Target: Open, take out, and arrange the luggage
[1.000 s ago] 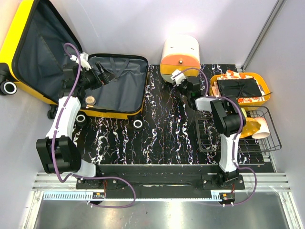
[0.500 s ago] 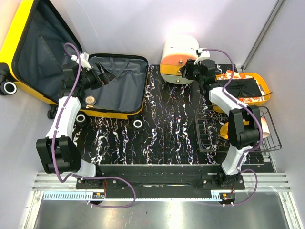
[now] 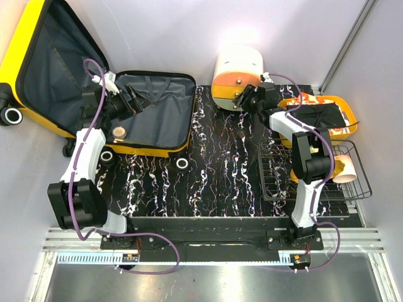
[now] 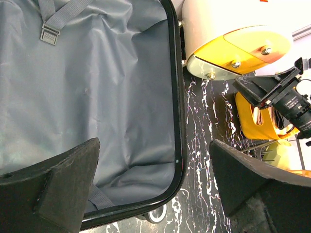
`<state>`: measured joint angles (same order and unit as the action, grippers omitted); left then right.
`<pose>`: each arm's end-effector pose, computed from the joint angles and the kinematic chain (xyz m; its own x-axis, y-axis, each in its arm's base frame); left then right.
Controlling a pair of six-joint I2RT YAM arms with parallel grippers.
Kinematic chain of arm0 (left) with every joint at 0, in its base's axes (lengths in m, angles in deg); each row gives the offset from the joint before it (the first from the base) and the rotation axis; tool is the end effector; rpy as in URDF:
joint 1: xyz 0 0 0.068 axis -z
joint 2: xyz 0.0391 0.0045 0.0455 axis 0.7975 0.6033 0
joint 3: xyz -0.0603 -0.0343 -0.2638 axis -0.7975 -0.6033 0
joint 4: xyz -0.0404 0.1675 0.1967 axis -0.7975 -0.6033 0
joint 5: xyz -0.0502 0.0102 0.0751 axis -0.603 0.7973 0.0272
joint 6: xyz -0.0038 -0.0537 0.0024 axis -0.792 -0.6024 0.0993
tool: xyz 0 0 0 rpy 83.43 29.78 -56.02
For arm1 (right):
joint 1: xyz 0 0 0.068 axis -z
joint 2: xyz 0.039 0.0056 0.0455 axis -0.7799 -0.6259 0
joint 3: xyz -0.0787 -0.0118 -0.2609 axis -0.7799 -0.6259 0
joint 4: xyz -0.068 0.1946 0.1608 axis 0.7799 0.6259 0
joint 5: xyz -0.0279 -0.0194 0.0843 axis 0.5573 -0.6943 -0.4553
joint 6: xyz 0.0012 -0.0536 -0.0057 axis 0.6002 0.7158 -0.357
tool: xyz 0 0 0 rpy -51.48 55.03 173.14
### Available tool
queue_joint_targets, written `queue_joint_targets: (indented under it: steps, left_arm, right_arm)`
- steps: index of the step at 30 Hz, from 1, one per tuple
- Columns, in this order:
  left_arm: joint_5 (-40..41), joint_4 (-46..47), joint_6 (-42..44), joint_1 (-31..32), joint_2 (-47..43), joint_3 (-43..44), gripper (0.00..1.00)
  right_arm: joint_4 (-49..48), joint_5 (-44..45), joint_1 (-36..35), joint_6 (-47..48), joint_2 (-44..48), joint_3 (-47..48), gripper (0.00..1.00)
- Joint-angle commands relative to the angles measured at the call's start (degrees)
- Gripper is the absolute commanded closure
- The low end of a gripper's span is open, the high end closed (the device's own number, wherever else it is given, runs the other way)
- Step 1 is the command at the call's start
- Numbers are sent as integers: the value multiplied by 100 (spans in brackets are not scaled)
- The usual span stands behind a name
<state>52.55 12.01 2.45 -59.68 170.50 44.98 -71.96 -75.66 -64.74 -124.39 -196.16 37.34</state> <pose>0.3316 0.0206 0.3453 -0.5413 -0.4390 -0.7171 0.1513 0.7881 -0.5966 0.4558 0.1153 0.2289 -0.5375 0.4514 -0.7123 -0.0811 0.8131 0.5765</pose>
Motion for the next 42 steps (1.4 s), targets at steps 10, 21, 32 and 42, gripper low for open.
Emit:
queue_joint_targets:
  steps: [10,21,32,42]
  left_arm:
    - [-113,101,53,-77,-195,-57,1]
    - [-95,13,150,-148,-124,-13,1]
    - [-60,-101,176,-165,-63,65,1]
    - [-68,-93,185,-174,-159,-75,1]
  right_arm:
    - [-265,385,23,-731,-578,950,45]
    - [-317,209,84,-1136,-736,1214,49]
    - [-344,25,128,-1381,-868,1232,71]
    - [-458,-766,119,-1329,-78,152,100]
